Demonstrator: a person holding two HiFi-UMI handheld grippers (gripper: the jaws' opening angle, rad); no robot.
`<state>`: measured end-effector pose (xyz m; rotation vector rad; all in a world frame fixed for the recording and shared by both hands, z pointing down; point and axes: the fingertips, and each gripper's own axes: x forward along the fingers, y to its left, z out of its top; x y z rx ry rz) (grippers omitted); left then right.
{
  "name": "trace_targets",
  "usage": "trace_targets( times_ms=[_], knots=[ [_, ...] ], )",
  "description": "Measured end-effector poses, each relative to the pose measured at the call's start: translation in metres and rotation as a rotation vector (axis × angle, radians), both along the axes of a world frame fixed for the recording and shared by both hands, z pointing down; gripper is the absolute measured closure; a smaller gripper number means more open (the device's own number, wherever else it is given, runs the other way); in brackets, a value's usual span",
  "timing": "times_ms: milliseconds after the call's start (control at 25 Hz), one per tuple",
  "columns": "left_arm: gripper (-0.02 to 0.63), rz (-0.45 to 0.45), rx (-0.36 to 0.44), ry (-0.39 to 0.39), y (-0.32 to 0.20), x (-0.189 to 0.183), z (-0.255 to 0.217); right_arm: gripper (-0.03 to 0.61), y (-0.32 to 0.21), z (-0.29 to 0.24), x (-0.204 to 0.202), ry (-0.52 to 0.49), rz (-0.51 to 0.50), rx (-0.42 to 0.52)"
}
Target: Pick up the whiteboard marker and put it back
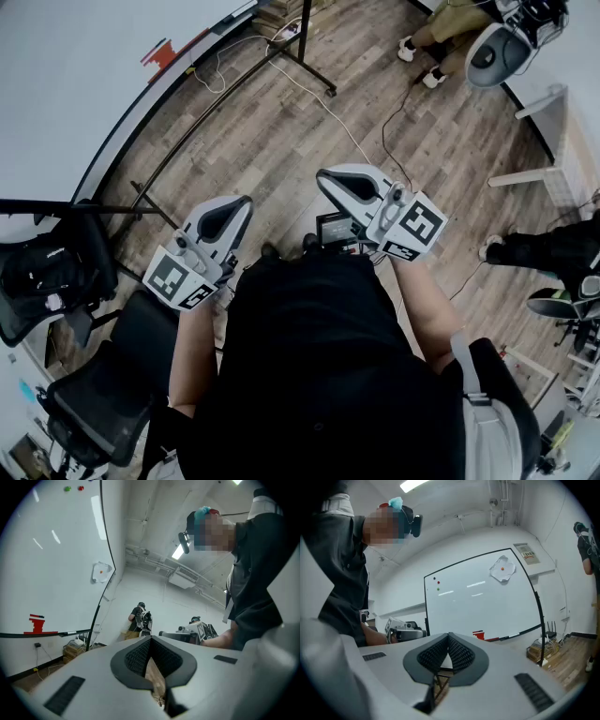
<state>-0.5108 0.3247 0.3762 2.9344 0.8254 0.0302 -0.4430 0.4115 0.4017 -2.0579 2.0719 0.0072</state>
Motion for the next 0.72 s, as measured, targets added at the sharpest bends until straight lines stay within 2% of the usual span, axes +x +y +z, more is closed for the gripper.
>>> trace_targets(
  times_ms=[160,480,720],
  knots=[
    [0.603,0.006,-0.010,0.009,0.023,0.009,-0.005,0.560,0.022,0.009,0.018,-0.011,0.000,-0.026],
    [0.603,0.022,0.025,-0.022,0.060,0.046,0.001,0.558,0.044,0.024,0.046,0.057,0.013,-0.089],
    [0.603,0.009,0.044,-0.051,0.077,0.066,0.012,0.558,0.068,0.035,0.067,0.026,-0.003,-0.061]
  ],
)
